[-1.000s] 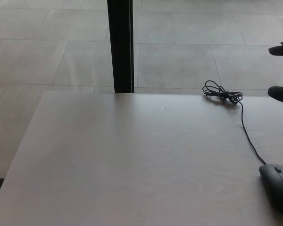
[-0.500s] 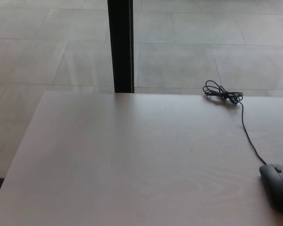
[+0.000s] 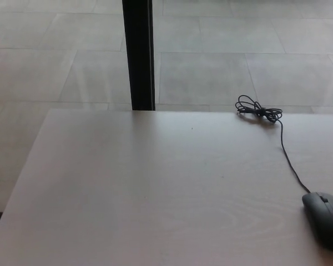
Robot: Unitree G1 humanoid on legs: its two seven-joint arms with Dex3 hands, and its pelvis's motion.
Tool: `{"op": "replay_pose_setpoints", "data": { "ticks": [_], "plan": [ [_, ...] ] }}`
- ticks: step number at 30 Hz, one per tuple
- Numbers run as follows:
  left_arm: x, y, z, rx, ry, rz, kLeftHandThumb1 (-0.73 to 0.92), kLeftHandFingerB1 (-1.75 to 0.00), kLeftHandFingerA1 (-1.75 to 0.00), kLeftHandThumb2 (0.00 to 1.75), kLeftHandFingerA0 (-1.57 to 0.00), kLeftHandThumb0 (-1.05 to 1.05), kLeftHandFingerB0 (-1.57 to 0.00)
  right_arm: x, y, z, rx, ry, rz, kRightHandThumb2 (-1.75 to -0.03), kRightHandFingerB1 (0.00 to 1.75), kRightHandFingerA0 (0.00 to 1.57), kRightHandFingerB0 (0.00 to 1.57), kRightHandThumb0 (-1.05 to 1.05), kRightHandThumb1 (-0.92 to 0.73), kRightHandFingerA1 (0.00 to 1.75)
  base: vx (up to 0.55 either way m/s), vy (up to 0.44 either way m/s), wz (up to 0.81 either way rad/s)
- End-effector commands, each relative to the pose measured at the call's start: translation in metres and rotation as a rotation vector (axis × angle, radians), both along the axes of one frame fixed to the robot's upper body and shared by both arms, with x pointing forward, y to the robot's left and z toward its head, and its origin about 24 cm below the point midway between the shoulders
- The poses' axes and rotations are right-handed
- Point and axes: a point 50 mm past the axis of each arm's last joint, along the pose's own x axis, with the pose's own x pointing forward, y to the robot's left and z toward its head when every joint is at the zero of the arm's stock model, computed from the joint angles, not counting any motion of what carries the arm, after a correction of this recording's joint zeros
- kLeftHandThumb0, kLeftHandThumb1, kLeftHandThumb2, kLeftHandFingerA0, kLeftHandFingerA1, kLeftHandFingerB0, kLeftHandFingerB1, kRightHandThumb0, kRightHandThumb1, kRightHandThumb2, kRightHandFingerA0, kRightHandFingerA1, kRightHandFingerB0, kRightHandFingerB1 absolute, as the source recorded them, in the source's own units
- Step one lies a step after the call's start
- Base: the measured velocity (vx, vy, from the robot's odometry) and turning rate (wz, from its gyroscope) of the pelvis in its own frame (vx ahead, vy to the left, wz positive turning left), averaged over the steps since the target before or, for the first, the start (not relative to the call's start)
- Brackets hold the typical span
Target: The robot uses its right fingers to click on the left button of the black mouse placed on the table.
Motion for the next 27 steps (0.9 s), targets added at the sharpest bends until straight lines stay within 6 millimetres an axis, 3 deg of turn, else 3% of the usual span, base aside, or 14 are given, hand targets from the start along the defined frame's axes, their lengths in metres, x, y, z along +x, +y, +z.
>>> {"op": "replay_pose_setpoints", "data": {
  "ticks": [1, 2, 5, 6, 7, 9, 15, 17, 19, 21, 22, 25, 26, 27],
  "plan": [
    [-0.004, 0.002, 0.002, 0.021, 0.003, 0.010, 0.80, -0.48, -0.53, 0.65, -0.84, -0.74, -0.73, -0.052, -0.021, -0.063, 0.477, -0.166, -0.421, -0.74, 0.40, 0.84, 0.38, -0.72, -0.76, 1.02, 0.00, 0.000, 0.00],
    [-0.004, 0.002, 0.002, 0.021, 0.002, 0.008, 0.80, -0.48, -0.53, 0.65, -0.83, -0.76, -0.72, -0.053, -0.021, -0.065, 0.501, -0.173, -0.432, -1.06, 0.52, 0.78, 0.35, -0.57, -0.67, 1.08, 0.00, 0.000, 0.00],
    [-0.004, 0.004, 0.004, 0.017, -0.004, 0.009, 0.81, -0.48, -0.52, 0.65, -0.83, -0.74, -0.72, -0.063, -0.017, -0.078, 0.553, -0.196, -0.475, -1.07, 0.58, 0.77, 0.45, -0.55, -0.69, 0.94, 0.00, 0.000, 0.00],
    [-0.004, 0.004, 0.004, 0.018, -0.006, 0.010, 0.81, -0.48, -0.53, 0.65, -0.82, -0.74, -0.70, -0.065, -0.017, -0.081, 0.573, -0.200, -0.495, -0.65, 0.45, 0.77, 0.57, -0.63, -0.85, 0.64, 0.00, 0.000, 0.00],
    [-0.004, 0.004, 0.004, 0.013, -0.016, 0.020, 0.80, -0.49, -0.53, 0.64, -0.82, -0.75, -0.72, -0.067, -0.015, -0.086, 0.591, -0.209, -0.512, -0.65, 0.62, 0.81, 0.68, -0.63, -0.84, 0.61, 0.00, 0.000, 0.00],
    [-0.005, 0.004, 0.003, 0.011, -0.012, 0.020, 0.80, -0.48, -0.52, 0.65, -0.81, -0.75, -0.71, -0.069, -0.014, -0.091, 0.602, -0.210, -0.527, -0.65, 0.57, 0.83, 0.68, -0.63, -0.85, 0.66, 0.00, 0.000, 0.00],
    [-0.004, 0.004, 0.003, 0.018, -0.001, 0.010, 0.80, -0.48, -0.54, 0.65, -0.82, -0.76, -0.73, -0.070, -0.008, -0.103, 0.652, -0.196, -0.565, -0.66, 0.48, 0.69, 0.68, -0.64, -0.85, 0.46, 0.00, 0.000, 0.00],
    [-0.004, 0.004, 0.004, 0.028, 0.001, 0.004, 0.81, -0.48, -0.54, 0.65, -0.82, -0.75, -0.71, -0.070, -0.006, -0.104, 0.660, -0.192, -0.561, -0.66, 0.43, 0.64, 0.60, -0.64, -0.86, 0.45, 0.00, 0.000, 0.00],
    [-0.004, 0.004, 0.004, 0.027, 0.005, 0.007, 0.81, -0.48, -0.54, 0.65, -0.82, -0.76, -0.72, -0.069, -0.004, -0.105, 0.694, -0.211, -0.570, -0.66, 0.72, 0.70, 0.65, -0.61, -0.86, 0.48, 0.00, 0.000, 0.00],
    [-0.004, 0.003, 0.003, 0.021, 0.002, 0.015, 0.80, -0.48, -0.53, 0.65, -0.84, -0.75, -0.73, -0.070, -0.004, -0.106, 0.708, -0.224, -0.584, -0.65, 0.66, 0.74, 0.68, -0.61, -0.86, 0.51, 0.00, 0.000, 0.00],
    [-0.005, 0.003, 0.002, 0.014, 0.001, 0.018, 0.80, -0.48, -0.54, 0.64, -0.82, -0.75, -0.72, -0.070, -0.004, -0.106, 0.734, -0.230, -0.593, -0.66, 0.37, 0.84, 0.43, -0.59, -0.86, 0.85, 0.00, 0.000, 0.00],
    [-0.005, 0.003, 0.002, 0.008, -0.003, 0.028, 0.79, -0.50, -0.55, 0.64, -0.84, -0.75, -0.76, -0.071, -0.005, -0.107, 0.764, -0.229, -0.606, -0.66, 0.41, 0.86, 0.53, -0.60, -0.87, 0.77, 0.00, 0.000, 0.00],
    [-0.005, 0.002, 0.001, 0.007, -0.005, 0.035, 0.80, -0.50, -0.56, 0.64, -0.84, -0.76, -0.76, -0.071, -0.005, -0.109, 0.770, -0.223, -0.611, -1.05, 0.54, 0.84, 0.38, -0.58, -0.70, 0.77, 0.00, 0.000, 0.00],
    [-0.005, 0.002, 0.001, 0.006, -0.005, 0.037, 0.80, -0.50, -0.56, 0.64, -0.84, -0.76, -0.76, -0.071, -0.005, -0.109, 0.772, -0.221, -0.613, -1.05, 0.54, 0.84, 0.38, -0.58, -0.70, 0.77, 0.00, 0.000, 0.00]
  ]
}}
